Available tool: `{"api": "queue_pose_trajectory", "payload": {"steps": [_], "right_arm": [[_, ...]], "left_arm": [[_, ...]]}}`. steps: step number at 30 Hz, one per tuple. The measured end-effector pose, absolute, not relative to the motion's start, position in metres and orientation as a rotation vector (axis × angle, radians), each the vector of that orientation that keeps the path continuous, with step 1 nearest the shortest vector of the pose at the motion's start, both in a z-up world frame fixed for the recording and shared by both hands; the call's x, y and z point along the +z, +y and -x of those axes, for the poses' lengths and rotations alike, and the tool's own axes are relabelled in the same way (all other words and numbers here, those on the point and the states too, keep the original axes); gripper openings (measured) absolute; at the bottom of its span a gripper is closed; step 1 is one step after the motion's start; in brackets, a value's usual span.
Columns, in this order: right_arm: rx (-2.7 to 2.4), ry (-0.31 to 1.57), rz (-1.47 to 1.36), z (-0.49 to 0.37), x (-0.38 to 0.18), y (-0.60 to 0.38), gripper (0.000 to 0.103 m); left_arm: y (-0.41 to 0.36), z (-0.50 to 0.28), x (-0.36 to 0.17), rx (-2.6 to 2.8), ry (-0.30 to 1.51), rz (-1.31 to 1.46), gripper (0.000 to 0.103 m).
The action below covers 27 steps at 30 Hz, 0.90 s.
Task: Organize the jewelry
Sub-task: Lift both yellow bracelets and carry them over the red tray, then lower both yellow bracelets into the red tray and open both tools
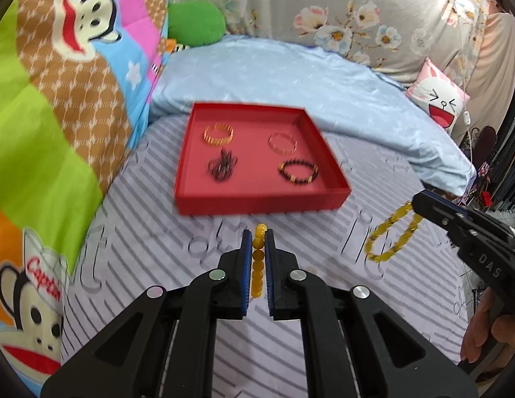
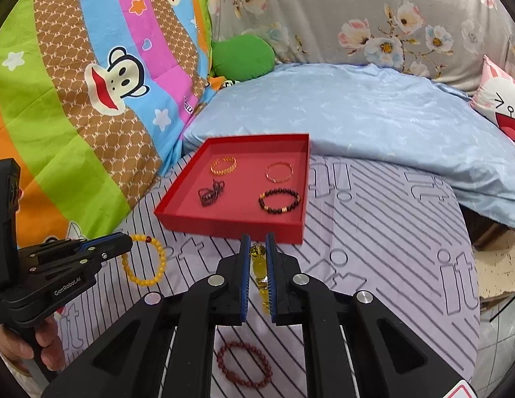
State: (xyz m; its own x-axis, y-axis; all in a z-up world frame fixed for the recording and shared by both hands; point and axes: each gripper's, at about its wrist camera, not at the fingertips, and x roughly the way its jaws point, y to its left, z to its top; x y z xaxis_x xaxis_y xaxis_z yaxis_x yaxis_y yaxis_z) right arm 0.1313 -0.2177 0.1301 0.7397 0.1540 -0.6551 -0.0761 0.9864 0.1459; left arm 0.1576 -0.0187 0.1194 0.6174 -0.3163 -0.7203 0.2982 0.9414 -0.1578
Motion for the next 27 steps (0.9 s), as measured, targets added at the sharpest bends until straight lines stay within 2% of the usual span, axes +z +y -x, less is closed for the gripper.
{"api": "queue_pose_trajectory", "payload": {"steps": [12,27], "right_arm": [[0.167,0.692,-0.079,-0.212,0.154,-0.201,0.009],[0.232,0.807,-0.147,-0.324,0.104,-0.179,0.009]], "left_arm": [[-0.038,-0.237,0.154,-0.361,0.772,0.012,0.007],[-0.049,-0.349,0.113,-0.372,0.881,0.068,0.007]]}}
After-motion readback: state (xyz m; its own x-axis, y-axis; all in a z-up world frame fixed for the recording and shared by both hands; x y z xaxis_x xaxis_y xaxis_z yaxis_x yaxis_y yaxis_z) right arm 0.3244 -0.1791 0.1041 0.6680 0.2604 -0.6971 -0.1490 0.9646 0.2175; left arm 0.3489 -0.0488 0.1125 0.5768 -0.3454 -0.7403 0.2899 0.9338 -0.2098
